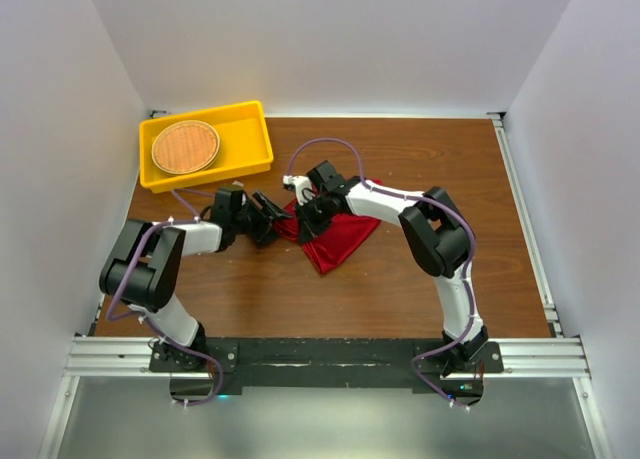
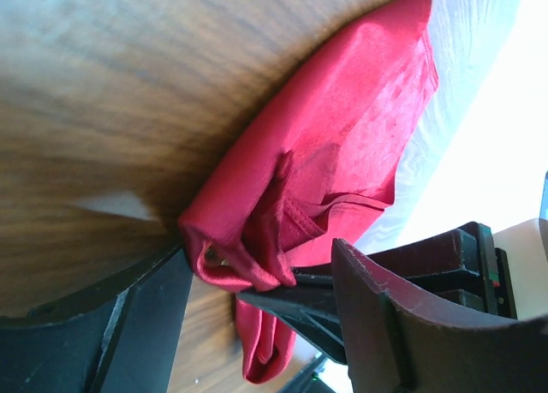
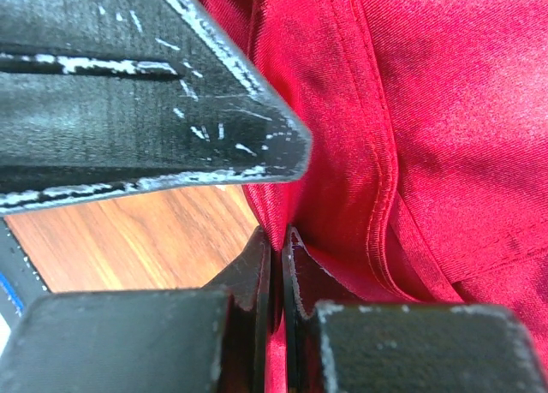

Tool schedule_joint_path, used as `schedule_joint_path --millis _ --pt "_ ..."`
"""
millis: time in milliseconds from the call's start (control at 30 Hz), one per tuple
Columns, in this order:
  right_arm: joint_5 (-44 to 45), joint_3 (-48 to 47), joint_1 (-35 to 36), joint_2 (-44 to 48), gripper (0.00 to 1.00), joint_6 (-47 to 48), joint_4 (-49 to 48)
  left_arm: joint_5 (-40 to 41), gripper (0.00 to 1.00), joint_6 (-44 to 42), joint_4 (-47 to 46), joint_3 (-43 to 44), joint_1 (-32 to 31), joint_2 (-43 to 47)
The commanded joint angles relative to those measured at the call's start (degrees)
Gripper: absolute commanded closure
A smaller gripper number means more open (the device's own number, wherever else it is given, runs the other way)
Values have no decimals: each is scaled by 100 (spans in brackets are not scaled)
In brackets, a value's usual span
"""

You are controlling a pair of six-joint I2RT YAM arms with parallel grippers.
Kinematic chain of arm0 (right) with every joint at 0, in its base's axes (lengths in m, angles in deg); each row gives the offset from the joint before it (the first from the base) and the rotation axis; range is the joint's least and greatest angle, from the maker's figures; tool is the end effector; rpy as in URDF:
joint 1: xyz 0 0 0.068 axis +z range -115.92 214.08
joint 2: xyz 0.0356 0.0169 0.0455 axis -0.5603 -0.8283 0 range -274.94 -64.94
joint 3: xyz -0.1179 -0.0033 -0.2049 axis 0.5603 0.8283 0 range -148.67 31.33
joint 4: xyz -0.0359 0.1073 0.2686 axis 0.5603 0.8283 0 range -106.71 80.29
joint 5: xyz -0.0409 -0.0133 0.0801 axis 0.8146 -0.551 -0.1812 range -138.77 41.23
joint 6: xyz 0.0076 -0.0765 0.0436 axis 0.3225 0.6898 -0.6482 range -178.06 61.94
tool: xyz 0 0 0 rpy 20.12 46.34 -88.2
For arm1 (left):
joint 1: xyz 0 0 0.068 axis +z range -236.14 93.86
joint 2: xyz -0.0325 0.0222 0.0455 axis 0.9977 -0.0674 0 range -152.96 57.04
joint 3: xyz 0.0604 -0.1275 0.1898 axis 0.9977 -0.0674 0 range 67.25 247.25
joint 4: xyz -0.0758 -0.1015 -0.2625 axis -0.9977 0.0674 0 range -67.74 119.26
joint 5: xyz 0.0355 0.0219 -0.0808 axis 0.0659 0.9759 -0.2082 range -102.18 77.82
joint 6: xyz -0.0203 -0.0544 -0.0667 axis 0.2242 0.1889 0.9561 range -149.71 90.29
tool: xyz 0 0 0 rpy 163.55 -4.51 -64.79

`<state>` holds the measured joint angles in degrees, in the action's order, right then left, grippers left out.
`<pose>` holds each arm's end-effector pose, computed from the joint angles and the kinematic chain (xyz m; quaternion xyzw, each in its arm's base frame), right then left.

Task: Fold the napkin, place the utensils inside, and roll it up
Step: Roll the napkin with the utensil

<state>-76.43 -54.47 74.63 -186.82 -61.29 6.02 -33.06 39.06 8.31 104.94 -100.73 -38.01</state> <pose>0.3356 0.3352 0.0682 -0.3602 0.8655 0.3110 0.1564 0.3285 -0.1146 0.0369 -0.3474 0.8368 -0.3830 0.1799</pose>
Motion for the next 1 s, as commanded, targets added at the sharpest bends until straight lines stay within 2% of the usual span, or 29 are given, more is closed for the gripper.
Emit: schedule_joint_path --millis 0,167,233,300,433,467,567,633,667,833,867,933,967 --pt "-301 -86 -21 -160 100 67 180 761 30 -584 350 -87 -88 -365" --pt "-302 -174 -30 -248 100 120 294 823 37 -742 297 -51 -158 -506" --pt "-293 -183 -39 -274 100 146 321 893 44 -847 297 -34 -185 -515" --pt "-240 -191 -39 -283 100 164 356 928 57 -892 288 -25 -220 -498" --pt "-135 -209 -30 -292 100 243 409 937 70 -1146 446 150 -237 -506" --pt "-108 -218 -30 -283 100 235 417 946 79 -1216 525 203 -237 -515" --pt "67 -253 5 -266 100 270 496 946 84 -1445 885 484 -237 -533" --pt "295 -305 84 -222 100 278 602 928 92 -1550 1217 703 -237 -541" --pt "383 -323 119 -196 99 287 654 911 99 -1586 1350 783 -237 -559" --pt "850 -288 304 86 82 130 751 770 100 -1701 2159 1161 -246 -568" --pt "980 -271 313 147 75 103 751 735 100 -1683 2221 1170 -246 -559" --pt "1087 -201 400 375 69 103 743 638 100 -1657 2466 1240 -264 -489" --pt "1226 -174 427 446 63 111 708 647 100 -1674 2581 1284 -281 -463"
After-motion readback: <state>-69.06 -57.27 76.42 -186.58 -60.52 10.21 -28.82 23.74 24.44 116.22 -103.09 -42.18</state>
